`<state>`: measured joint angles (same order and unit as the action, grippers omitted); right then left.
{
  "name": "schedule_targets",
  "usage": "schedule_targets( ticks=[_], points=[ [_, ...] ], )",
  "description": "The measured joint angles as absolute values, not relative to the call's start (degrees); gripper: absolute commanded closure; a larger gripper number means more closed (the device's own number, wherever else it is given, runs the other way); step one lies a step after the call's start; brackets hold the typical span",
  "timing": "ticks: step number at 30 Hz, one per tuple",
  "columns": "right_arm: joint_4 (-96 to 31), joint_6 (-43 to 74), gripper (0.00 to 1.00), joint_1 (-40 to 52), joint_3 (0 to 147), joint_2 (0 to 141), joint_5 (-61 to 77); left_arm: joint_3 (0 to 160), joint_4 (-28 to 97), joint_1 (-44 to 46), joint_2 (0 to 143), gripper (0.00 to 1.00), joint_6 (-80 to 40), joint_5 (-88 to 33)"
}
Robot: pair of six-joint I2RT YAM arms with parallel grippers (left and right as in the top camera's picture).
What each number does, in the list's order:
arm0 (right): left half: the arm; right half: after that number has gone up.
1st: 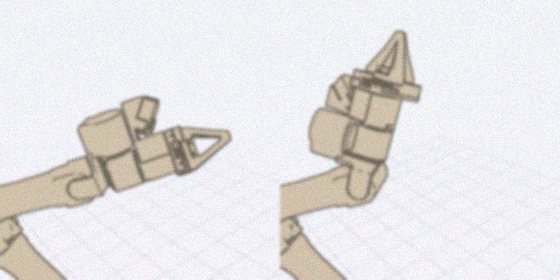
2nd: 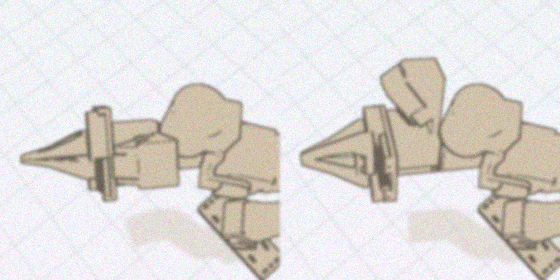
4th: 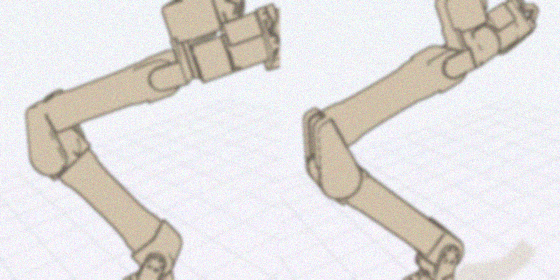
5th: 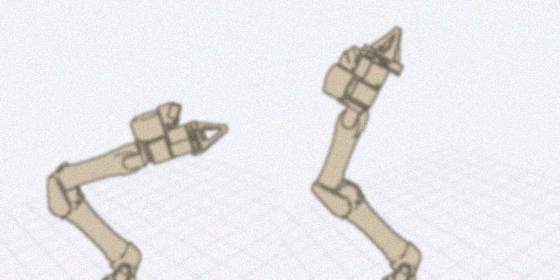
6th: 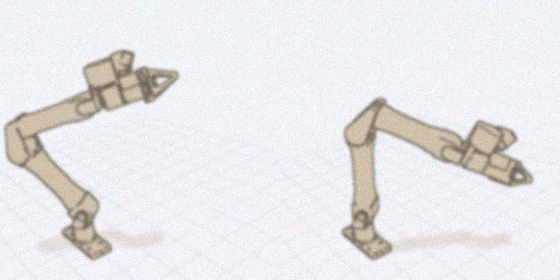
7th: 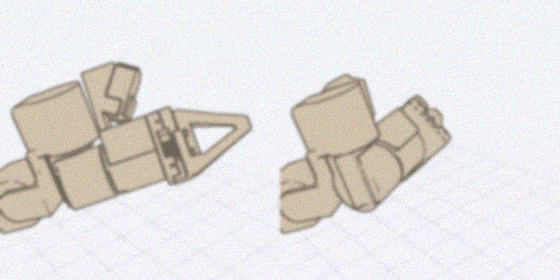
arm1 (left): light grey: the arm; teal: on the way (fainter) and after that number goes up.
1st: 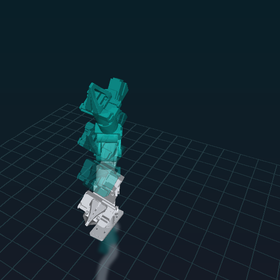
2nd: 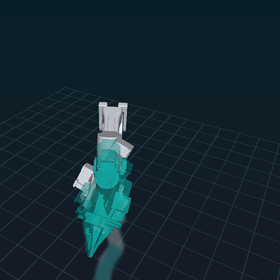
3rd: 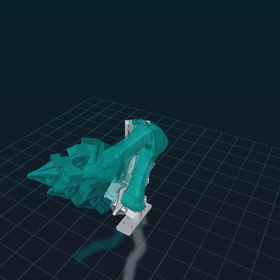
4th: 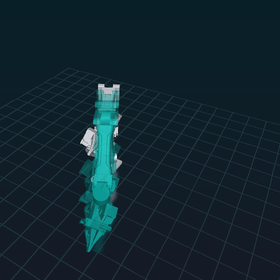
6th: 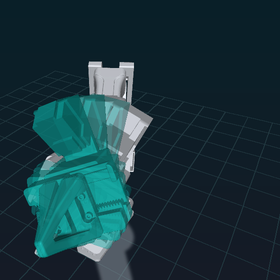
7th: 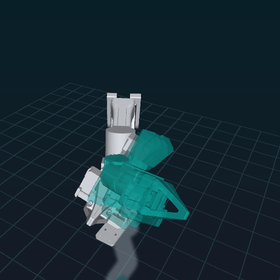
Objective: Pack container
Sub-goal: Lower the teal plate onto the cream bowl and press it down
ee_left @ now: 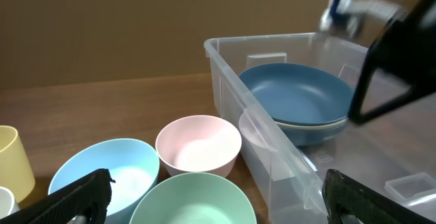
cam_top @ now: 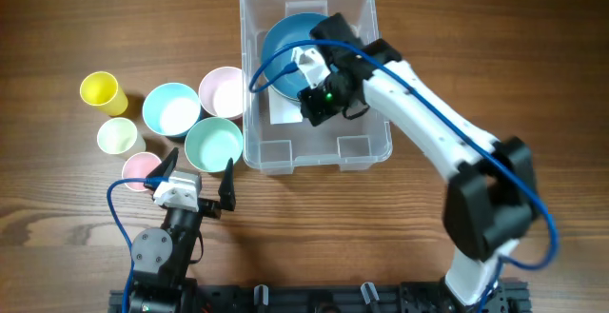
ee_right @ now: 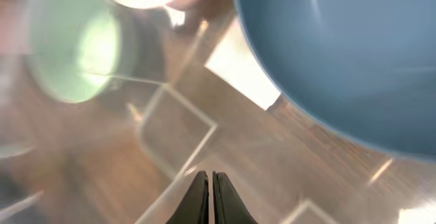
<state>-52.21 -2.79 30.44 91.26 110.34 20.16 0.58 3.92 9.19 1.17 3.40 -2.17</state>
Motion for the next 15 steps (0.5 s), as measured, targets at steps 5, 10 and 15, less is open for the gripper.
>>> schedule_targets(
  ticks=[5,10,15],
  points=[
    [-55.3,-1.6,0.96,30.5,91.3,103.3,16.5,0.6,3.9,9.2,1.2,0.0,3.4,-2.2],
    [-55.8,5.0,0.84,30.5,91.3,99.4,1.8,0.6,3.9,9.2,1.2,0.0,3.4,-2.2],
    [-57.5,11.7,0.6,28.2,91.3,98.2,-7.6,0.6,3.9,9.2,1.2,0.0,3.4,-2.2]
  ],
)
